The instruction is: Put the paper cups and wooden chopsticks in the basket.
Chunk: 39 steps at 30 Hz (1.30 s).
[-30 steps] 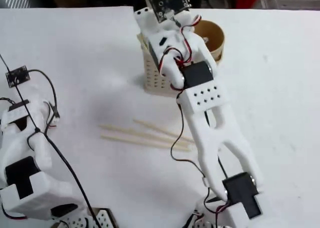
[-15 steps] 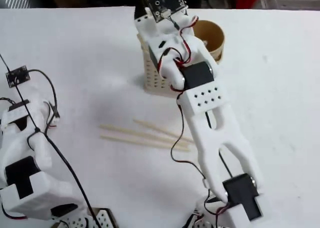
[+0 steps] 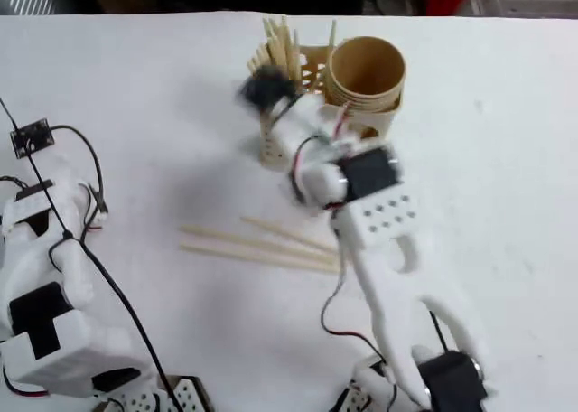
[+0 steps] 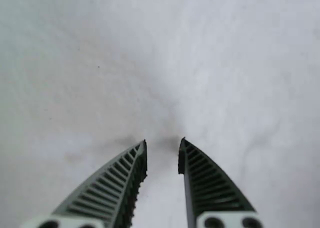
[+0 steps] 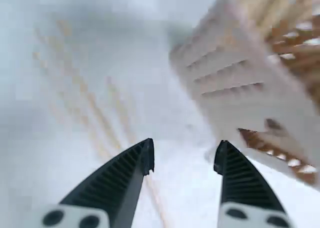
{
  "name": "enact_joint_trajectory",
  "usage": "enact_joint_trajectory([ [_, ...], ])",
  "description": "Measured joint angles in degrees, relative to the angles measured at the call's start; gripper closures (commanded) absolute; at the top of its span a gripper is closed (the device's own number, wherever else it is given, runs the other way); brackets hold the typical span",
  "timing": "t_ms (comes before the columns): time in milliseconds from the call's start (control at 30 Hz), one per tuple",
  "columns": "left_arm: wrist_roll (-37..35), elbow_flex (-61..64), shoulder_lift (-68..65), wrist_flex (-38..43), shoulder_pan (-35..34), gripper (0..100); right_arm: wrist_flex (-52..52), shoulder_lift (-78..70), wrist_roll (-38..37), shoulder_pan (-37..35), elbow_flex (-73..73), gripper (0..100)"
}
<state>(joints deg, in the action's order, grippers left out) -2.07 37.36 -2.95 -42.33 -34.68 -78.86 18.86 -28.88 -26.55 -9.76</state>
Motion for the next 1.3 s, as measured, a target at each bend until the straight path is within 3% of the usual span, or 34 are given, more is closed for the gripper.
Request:
enact_joint_trajectory([
  [200,0.0,0.0,0.0,0.0,0.0,88,13.19,-7.82,-16.88,-0.88,-23.3,79.3],
  [400,0.0,0.0,0.0,0.0,0.0,88,28.31,-16.62,-18.99,-1.32,-28.31,79.4],
  [500,0.0,0.0,0.0,0.0,0.0,88,32.0,-21.19,-19.16,-1.32,-28.04,85.6],
  [667,0.0,0.0,0.0,0.0,0.0,88,32.26,-24.88,-19.16,-1.23,-24.44,98.6],
  [1000,0.0,0.0,0.0,0.0,0.0,88,32.53,-21.71,-14.68,-1.23,-22.59,97.5],
  [1167,0.0,0.0,0.0,0.0,0.0,88,26.29,-13.1,-14.42,-1.49,-19.25,97.5],
  [1300,0.0,0.0,0.0,0.0,0.0,88,21.01,-4.48,-8.62,-1.67,-10.99,97.5],
])
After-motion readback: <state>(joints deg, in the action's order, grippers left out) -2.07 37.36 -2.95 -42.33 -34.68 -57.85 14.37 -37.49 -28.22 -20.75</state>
